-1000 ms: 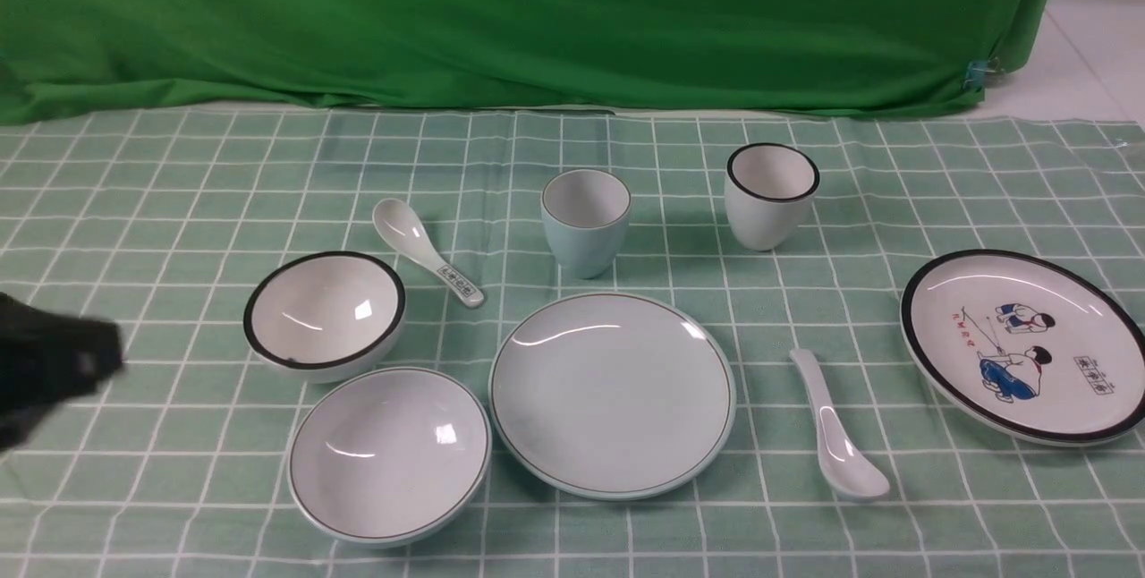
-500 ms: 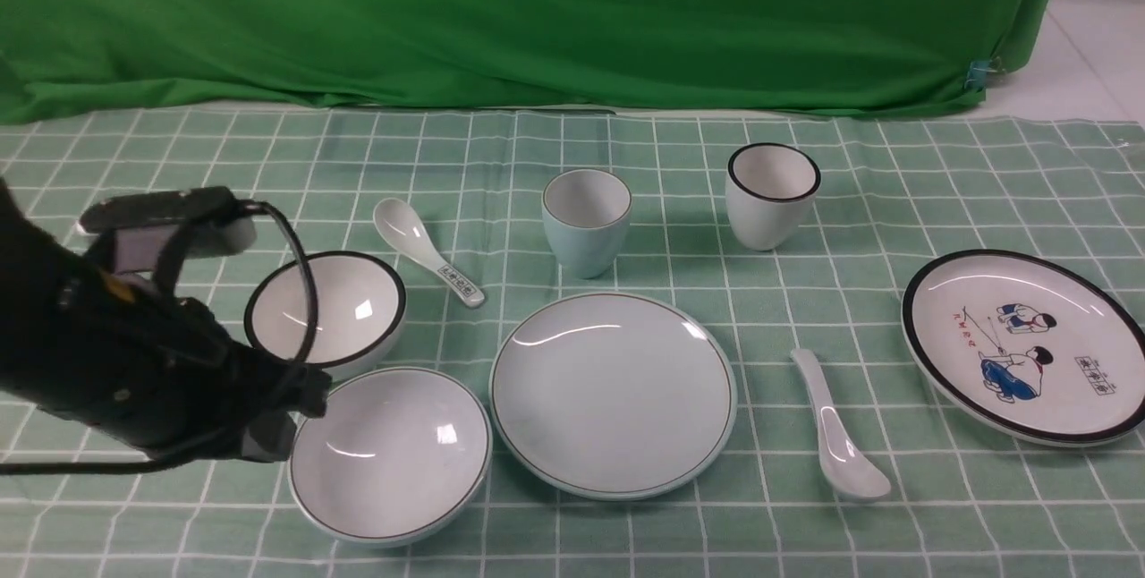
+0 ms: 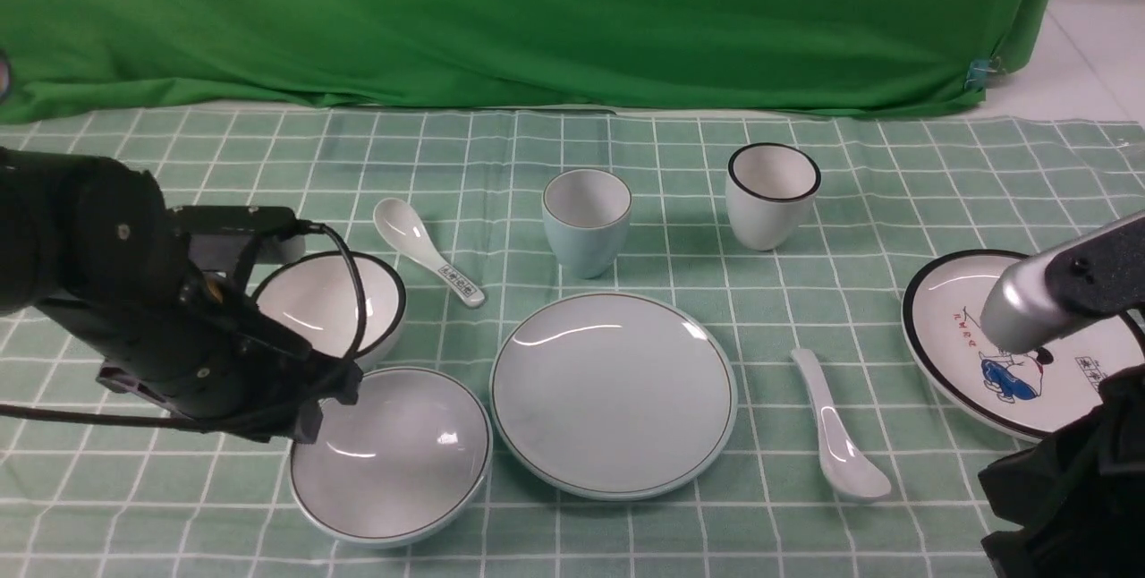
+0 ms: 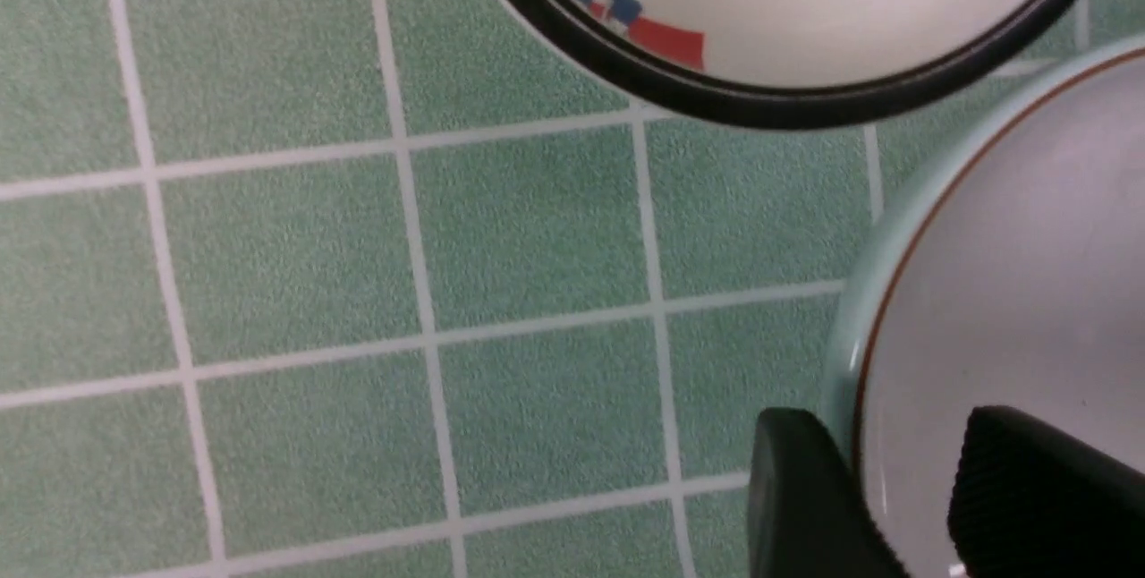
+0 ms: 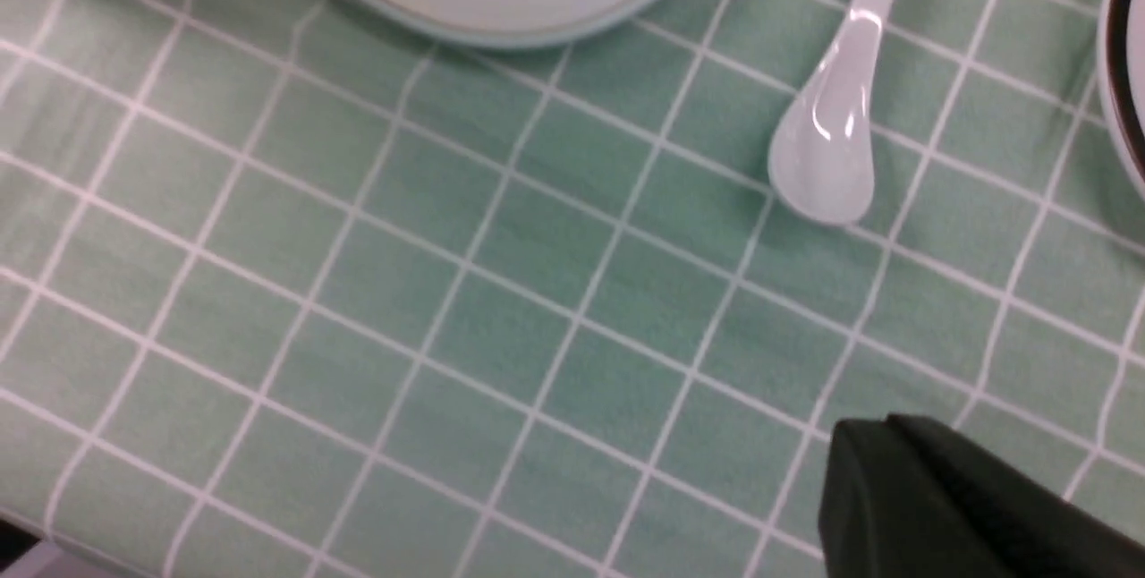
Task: Place the bowls on the plates on the blue tablecloth, put the cups on the bowls, and place the spoons in the cups.
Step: 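Reach toward the plain white bowl and position the gripper at its rim, then place the bowl on top of the plate with the left gripper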
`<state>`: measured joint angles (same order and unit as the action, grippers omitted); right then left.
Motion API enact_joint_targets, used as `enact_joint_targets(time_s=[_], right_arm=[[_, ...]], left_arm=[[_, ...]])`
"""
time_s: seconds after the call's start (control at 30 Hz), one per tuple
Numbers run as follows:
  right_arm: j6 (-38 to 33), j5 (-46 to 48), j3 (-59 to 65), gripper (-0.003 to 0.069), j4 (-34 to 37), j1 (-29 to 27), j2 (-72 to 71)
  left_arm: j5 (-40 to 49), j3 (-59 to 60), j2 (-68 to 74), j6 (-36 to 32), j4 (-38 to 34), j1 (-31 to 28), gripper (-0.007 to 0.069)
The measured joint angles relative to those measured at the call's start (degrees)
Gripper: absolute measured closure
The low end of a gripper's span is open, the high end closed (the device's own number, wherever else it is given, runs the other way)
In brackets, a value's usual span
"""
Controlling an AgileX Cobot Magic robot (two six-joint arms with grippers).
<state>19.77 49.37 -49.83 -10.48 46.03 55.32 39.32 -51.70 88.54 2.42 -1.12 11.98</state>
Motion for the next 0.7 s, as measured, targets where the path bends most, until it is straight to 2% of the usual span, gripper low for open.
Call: enact_joint_targets(time_s=[0.07, 0.17, 0.23, 0.3, 0.33, 0.37, 0.43, 0.53, 0.7], right_arm=[[0.0, -0.3, 0.0, 0.0637, 0.0, 0.0, 0.0], [0.0, -1.0, 0.0, 0.0637, 0.1, 0.0, 0.0], [0.0, -1.2, 0.0, 0.0637, 0.1, 0.0, 0.0], [0.0, -1.6, 0.0, 0.0637, 0.1, 0.0, 0.0], [0.0, -1.7, 0.0, 0.0637, 0.1, 0.0, 0.0], [0.0, -1.7, 0.0, 0.0637, 0.1, 0.0, 0.0], [0.0, -1.7, 0.0, 0.0637, 0.1, 0.0, 0.0], [0.0, -2.1, 0.0, 0.0637, 0.1, 0.0, 0.0], [0.0, -2.1, 0.0, 0.0637, 0.1, 0.0, 0.0]], left_arm=[[-2.1, 0.0, 2.3, 0.6, -0.4, 0.0, 0.0266], [-2.6, 0.0, 4.7, 0.7, -0.5, 0.0, 0.0218], [-2.6, 0.0, 5.3, 0.8, -0.6, 0.0, 0.0219], [-2.2, 0.0, 6.7, 1.0, -0.7, 0.0, 0.0268], [-1.6, 0.0, 7.0, 1.0, -0.7, 0.0, 0.0328], [-1.2, 0.0, 7.0, 1.0, -1.1, 0.0, 0.0438], [-0.3, -0.1, 6.3, 1.3, -1.5, 0.1, 0.053], [1.2, -0.5, 3.2, 1.1, -1.9, 0.1, 0.0592], [3.6, -1.8, -2.3, -0.7, -3.8, 0.1, 0.06]])
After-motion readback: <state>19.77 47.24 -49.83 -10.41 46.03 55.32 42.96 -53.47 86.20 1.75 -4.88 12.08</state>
